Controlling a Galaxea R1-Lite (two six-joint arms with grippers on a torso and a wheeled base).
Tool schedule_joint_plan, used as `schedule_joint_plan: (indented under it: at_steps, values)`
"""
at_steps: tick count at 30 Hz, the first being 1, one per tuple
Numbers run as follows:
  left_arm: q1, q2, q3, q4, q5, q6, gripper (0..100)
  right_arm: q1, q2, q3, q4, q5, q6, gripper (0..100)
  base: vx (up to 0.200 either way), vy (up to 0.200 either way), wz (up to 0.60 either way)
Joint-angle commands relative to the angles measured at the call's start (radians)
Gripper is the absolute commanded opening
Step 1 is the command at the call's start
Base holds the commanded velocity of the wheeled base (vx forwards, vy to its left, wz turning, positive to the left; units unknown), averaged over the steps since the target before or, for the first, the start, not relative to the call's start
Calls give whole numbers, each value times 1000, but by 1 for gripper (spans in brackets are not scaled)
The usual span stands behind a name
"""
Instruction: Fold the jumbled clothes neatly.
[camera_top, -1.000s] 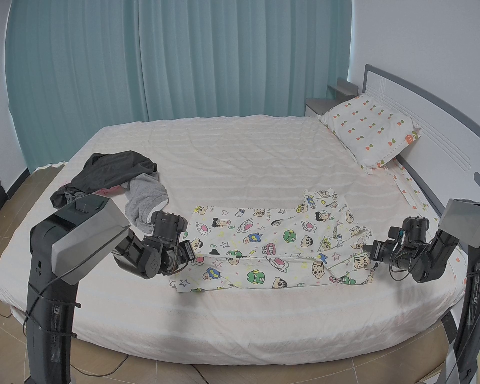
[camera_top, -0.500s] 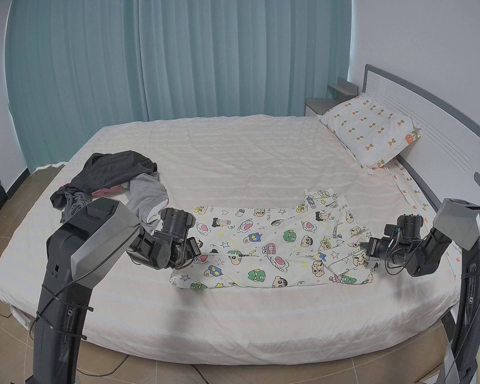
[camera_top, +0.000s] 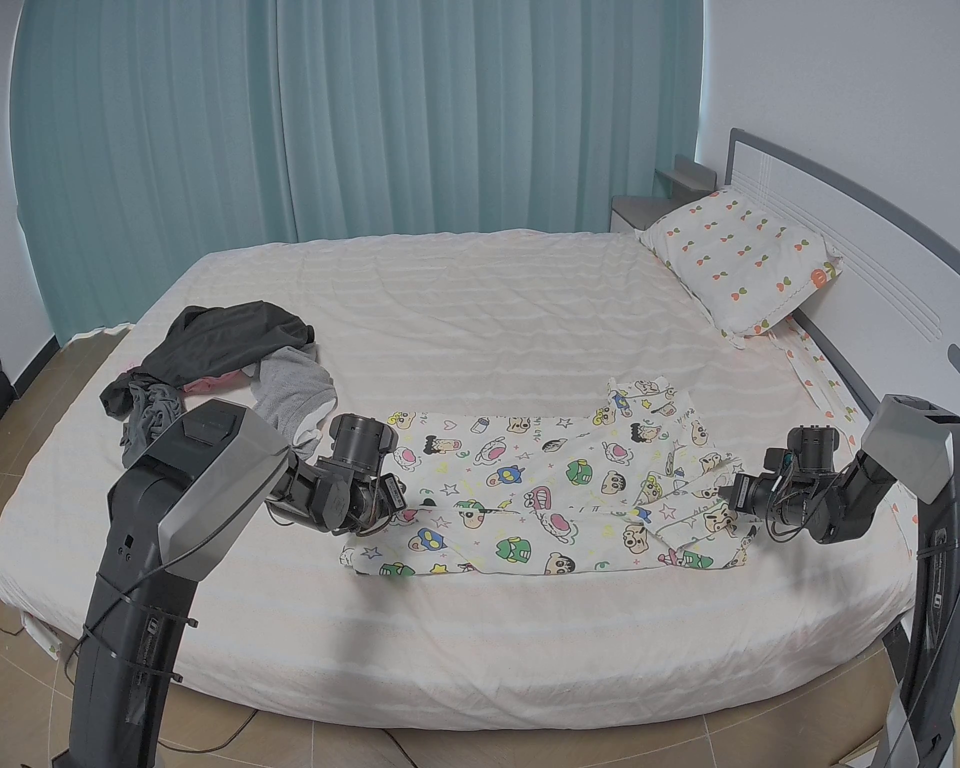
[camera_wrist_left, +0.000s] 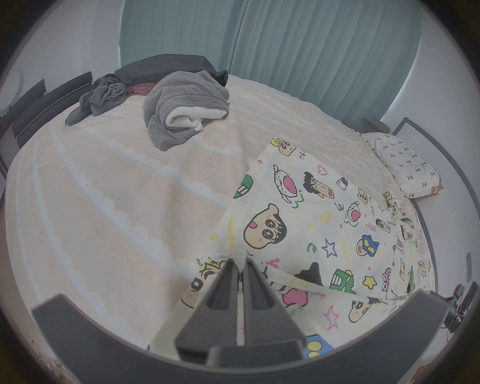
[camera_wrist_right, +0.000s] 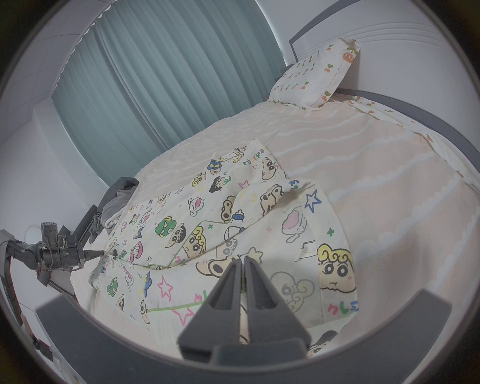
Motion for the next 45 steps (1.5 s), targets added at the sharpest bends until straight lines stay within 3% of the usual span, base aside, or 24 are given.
schedule_joint_plan:
  at_steps: [1, 17, 29, 30, 45]
  values:
    - [2, 22, -28, 4, 1, 0, 0, -1, 7, -28, 24, 1, -2, 0, 0, 0, 0]
    - [-7, 24, -51, 4, 4, 1, 0, 0, 56, -100, 87, -1, -6, 0, 0, 0, 0]
    - [-7, 35, -64, 4, 2, 1, 0, -6, 70, -135, 124, -41, -9, 0, 0, 0, 0]
    - [-7, 39, -70, 4, 2, 1, 100, -6, 70, -135, 124, -41, -9, 0, 0, 0, 0]
    - [-2, 16, -65, 4, 31, -15, 100, -8, 52, -132, 124, -44, -8, 0, 0, 0, 0]
